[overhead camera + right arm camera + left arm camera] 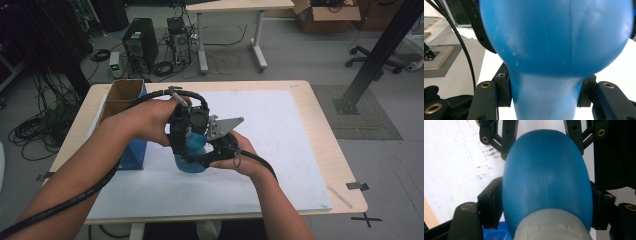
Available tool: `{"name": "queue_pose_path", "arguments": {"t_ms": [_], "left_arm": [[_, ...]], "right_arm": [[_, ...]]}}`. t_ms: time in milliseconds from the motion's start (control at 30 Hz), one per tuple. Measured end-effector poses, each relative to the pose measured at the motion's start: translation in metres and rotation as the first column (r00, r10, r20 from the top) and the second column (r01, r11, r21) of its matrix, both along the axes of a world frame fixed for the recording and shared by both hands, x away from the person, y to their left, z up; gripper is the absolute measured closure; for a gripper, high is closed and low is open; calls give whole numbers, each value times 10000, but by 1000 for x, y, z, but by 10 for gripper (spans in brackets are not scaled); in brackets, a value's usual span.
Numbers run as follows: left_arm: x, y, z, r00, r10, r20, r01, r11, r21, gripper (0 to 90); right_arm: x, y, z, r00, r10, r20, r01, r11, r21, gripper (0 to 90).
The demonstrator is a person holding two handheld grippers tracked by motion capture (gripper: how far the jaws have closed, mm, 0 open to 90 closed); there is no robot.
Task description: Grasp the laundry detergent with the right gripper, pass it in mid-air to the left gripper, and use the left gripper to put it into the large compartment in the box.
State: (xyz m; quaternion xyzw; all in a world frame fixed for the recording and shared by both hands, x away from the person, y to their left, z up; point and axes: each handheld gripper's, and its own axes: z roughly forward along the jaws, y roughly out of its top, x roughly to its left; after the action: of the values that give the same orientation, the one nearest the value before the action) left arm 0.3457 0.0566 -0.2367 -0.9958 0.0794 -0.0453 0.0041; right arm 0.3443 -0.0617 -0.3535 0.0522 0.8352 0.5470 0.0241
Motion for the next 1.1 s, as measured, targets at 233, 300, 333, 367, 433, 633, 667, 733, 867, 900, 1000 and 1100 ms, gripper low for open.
{"name": "queue_pose_path", "arguments": {"t_ms": [233, 300, 333, 367, 433, 633, 667, 733, 867, 900, 1000, 1100], "left_arm": [[-1, 1, 0, 10000, -91, 19, 91, 10000, 41, 330], [-2, 1, 0, 9999, -94, 103, 94, 10000, 12, 362], [-2, 1, 0, 9999, -97, 86, 97, 10000, 0, 368], [-1, 1, 0, 9999, -150, 84, 150, 9999, 20, 370], [-1, 1, 0, 9998, -152, 131, 152, 9999, 49, 372], [-3, -1, 1, 9992, -207, 339, 198, 9995, 244, 377], [-4, -1, 1, 9992, -161, 353, 151, 9995, 266, 378], [-4, -2, 2, 9996, -33, 296, 22, 9993, 368, 380], [-5, -4, 3, 9996, 27, 283, -42, 9985, 543, 383], [-5, -5, 2, 9995, -11, 313, -7, 9983, 585, 383], [-6, -6, 1, 9992, -176, 366, 154, 9981, 589, 384], [-7, -7, 1, 9991, -258, 340, 238, 9980, 582, 384]], "right_arm": [[0, 1, 2, 10000, -7, 35, 7, 10000, 44, 452], [-1, 2, 2, 9999, -110, -31, 110, 9999, 70, 452], [-1, 2, 2, 9999, -115, -23, 115, 9999, 79, 452], [0, 2, 2, 10000, -81, -10, 82, 9999, 82, 452], [0, 3, 2, 10000, -88, -9, 88, 9999, 80, 452], [-1, 3, 3, 9999, -149, 45, 148, 9999, 75, 453], [-1, 2, 3, 9998, -173, 86, 172, 9998, 93, 453], [-1, 3, 4, 9998, -158, 120, 157, 9998, 103, 453], [-2, 3, 3, 9998, -71, 176, 68, 9998, 187, 450], [-3, 3, 3, 9998, -122, 138, 119, 9997, 221, 446], [-4, 4, 1, 9994, -244, 244, 237, 9994, 266, 422], [-5, 5, 0, 9996, -255, 124, 252, 9992, 296, 342]]}}
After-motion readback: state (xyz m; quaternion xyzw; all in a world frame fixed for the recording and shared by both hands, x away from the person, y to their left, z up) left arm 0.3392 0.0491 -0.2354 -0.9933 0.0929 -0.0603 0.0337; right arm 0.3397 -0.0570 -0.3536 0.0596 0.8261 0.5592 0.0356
